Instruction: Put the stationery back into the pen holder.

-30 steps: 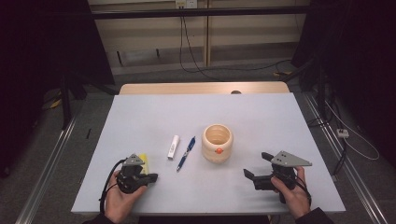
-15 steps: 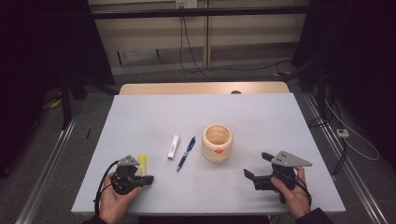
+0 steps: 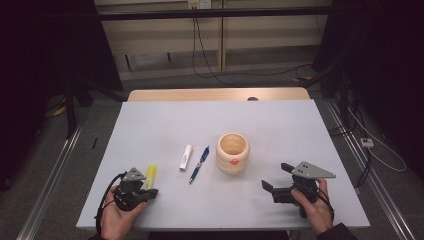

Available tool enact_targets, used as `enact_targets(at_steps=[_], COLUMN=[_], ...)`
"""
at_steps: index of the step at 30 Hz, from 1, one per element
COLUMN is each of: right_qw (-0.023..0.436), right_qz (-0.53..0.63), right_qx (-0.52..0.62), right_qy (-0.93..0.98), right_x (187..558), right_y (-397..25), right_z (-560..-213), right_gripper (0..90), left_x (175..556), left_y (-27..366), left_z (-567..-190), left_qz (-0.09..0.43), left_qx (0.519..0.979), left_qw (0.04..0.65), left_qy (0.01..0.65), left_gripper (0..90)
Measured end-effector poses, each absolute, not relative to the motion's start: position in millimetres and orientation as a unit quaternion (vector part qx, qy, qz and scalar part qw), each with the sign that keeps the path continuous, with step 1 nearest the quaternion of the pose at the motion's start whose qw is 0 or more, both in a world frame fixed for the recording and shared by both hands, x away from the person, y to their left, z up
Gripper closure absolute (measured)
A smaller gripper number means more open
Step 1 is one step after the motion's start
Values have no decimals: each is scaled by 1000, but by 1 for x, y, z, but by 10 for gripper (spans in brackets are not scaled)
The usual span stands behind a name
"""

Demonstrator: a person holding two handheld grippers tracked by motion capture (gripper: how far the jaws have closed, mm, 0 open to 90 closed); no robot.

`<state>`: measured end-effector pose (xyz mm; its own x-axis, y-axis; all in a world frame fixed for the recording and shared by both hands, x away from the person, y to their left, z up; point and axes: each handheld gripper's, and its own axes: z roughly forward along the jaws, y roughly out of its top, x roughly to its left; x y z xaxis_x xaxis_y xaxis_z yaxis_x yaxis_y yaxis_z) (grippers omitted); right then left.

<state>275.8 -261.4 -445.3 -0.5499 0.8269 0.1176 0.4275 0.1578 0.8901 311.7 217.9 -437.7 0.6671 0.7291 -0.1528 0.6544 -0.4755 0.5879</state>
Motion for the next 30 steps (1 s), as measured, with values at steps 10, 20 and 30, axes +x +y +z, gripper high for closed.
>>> enact_targets(at_steps=[10, 20, 30], right_qw=[203, 201, 203], right_qz=[489, 487, 487], right_qx=[419, 417, 418], right_qy=[738, 741, 739], right_x=[277, 278, 278], right_y=[-261, -258, -258], right_z=[-445, -445, -445], right_gripper=[46, 46, 46], left_x=[317, 318, 320], left_y=[229, 235, 240], left_z=[-437, -434, -434], left_qz=[68, 91, 100], left_qx=[853, 854, 842], left_qw=[311, 298, 298], left_qy=[414, 416, 439], left_gripper=[900, 900, 900])
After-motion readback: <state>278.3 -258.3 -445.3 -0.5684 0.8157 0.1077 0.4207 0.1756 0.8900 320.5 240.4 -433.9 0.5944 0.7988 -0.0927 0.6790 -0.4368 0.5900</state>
